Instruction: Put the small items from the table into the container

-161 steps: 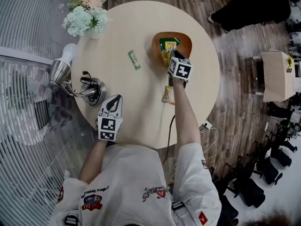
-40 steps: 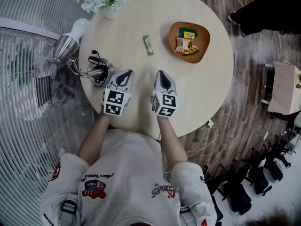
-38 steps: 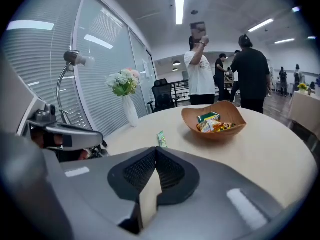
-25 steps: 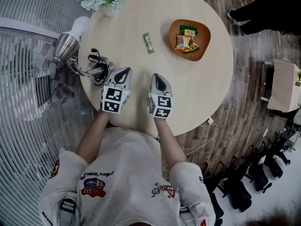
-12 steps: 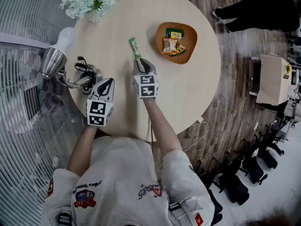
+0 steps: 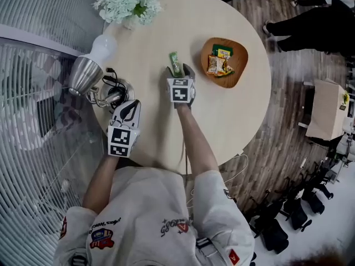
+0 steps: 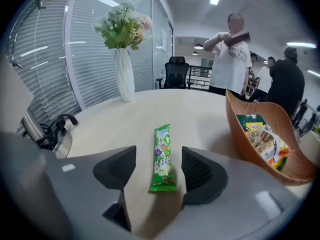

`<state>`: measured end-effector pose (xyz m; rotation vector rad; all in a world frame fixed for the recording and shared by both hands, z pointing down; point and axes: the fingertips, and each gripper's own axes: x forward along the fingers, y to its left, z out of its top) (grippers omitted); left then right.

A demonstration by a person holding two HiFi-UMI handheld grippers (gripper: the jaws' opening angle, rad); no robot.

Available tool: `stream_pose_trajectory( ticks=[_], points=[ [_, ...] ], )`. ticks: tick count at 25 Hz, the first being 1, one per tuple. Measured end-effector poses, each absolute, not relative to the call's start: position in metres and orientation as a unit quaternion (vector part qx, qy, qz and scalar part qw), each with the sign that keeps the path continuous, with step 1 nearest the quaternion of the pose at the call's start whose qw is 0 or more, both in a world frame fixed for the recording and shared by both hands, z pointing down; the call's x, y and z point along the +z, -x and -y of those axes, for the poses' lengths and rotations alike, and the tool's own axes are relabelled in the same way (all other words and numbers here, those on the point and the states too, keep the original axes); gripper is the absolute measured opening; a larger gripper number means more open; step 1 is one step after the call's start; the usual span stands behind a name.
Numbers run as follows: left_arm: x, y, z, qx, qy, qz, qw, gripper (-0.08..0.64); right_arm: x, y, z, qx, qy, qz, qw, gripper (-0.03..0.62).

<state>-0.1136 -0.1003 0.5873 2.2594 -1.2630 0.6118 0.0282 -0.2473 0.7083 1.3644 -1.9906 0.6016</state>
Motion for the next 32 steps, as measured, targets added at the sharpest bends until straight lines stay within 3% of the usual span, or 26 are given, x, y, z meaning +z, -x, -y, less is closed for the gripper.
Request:
stream_pose_trajectory(
  ticks=[5,7,9,15,22,27,32],
  points=[
    [0.589,0.126,0.097,0.226,-0.818,0.47,0.241,0.008,0.724,-0.037,0.239,0.245,-0.528,0.74,0.338,0.237],
    [0.591,0.13,0.096,0.229,-0.816,0.473,0.241,0.008,0.727,-0.035,0.234,0.255,-0.521,0.741,0.338,0.133],
    [0.593,0.132,0.094,0.231,-0.815,0.474,0.241,0.007,0.727,-0.031,0.231,0.258,-0.515,0.744,0.338,0.089],
    [0.589,0.125,0.086,0.234,-0.817,0.47,0.239,0.006,0.724,-0.034,0.226,0.263,-0.506,0.748,0.34,0.081],
    [0.587,0.115,0.082,0.235,-0.819,0.467,0.237,0.008,0.657,-0.034,0.232,0.229,-0.501,0.792,0.263,0.081],
    [0.585,0.102,0.08,0.241,-0.825,0.458,0.228,0.008,0.599,-0.103,0.252,0.183,-0.568,0.772,0.219,0.081],
    [0.583,0.086,0.073,0.239,-0.827,0.455,0.227,0.008,0.597,-0.202,0.253,0.193,-0.643,0.707,0.222,0.081]
  ],
)
